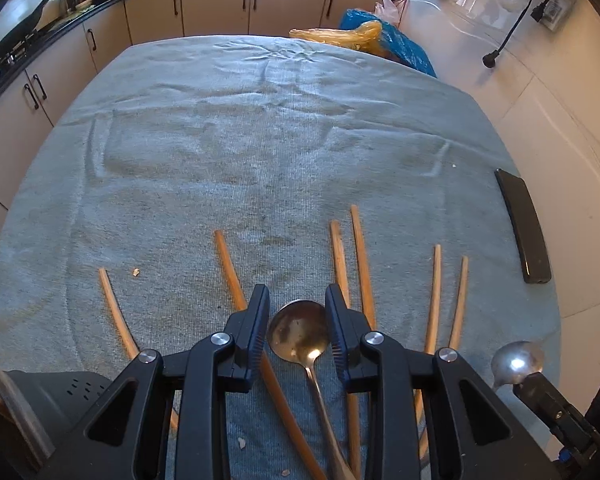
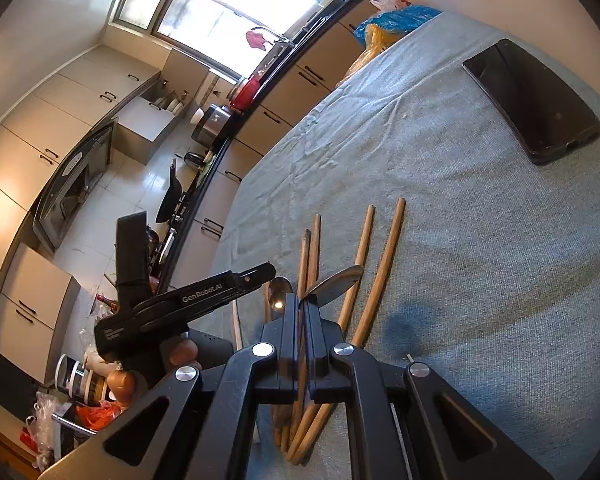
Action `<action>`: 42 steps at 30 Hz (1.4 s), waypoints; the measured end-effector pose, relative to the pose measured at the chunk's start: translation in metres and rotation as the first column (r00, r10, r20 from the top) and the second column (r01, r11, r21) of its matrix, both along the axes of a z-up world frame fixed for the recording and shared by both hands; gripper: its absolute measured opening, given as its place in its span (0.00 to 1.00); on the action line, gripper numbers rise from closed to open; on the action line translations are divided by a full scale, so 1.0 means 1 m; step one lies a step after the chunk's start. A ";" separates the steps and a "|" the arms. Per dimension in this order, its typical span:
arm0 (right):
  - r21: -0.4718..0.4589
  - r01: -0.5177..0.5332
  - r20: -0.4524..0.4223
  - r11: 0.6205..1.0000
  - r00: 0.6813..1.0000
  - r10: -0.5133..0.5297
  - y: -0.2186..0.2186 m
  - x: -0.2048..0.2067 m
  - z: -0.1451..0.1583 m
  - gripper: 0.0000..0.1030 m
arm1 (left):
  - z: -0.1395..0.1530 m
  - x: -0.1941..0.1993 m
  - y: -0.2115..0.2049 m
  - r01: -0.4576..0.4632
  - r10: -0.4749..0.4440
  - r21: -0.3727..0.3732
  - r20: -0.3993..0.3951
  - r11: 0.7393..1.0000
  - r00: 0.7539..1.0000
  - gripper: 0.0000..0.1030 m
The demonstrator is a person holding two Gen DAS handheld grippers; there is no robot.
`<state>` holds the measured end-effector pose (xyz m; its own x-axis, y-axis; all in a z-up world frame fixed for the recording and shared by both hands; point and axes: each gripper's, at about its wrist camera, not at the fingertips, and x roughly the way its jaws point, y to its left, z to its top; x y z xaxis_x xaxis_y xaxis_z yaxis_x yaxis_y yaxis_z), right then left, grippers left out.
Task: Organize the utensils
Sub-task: 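Grasp another metal spoon by its handle with the left tool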
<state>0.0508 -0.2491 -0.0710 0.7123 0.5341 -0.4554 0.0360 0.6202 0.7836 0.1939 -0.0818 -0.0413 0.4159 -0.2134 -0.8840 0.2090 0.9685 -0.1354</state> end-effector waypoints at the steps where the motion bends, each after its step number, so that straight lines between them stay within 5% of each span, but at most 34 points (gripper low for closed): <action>1: 0.002 -0.002 0.001 1.000 1.000 0.002 0.001 0.001 0.000 0.04 | -0.002 0.000 0.001 0.000 0.000 -0.001 0.001 1.000 1.000 0.33; 10: 0.006 -0.009 -0.003 1.000 1.000 0.009 0.002 0.002 -0.001 0.04 | -0.005 -0.016 0.000 0.038 -0.038 -0.028 -0.005 0.999 0.999 0.34; 16: 0.018 0.001 -0.008 1.000 1.000 -0.001 -0.001 0.002 -0.004 0.04 | -0.007 -0.027 -0.013 0.087 -0.087 -0.005 -0.004 0.996 0.996 0.18; 27: 0.036 -0.002 -0.006 0.999 1.000 0.002 -0.006 0.001 -0.010 0.04 | 0.006 -0.027 -0.008 -0.007 0.001 0.076 0.076 0.997 0.997 0.17; 32: 0.043 -0.014 -0.002 0.999 1.000 0.014 -0.004 0.002 -0.012 0.04 | 0.010 -0.031 -0.012 -0.047 0.031 0.127 0.124 0.991 0.992 0.21; 34: 0.044 -0.021 0.000 0.999 1.000 0.021 -0.005 0.001 -0.013 0.04 | 0.010 -0.031 -0.012 -0.046 0.028 0.129 0.135 0.991 0.990 0.35; 42: 0.063 -0.040 0.008 0.997 0.999 0.039 -0.008 -0.003 -0.017 0.04 | -0.005 -0.014 0.000 -0.074 0.064 0.102 0.097 0.992 0.993 0.35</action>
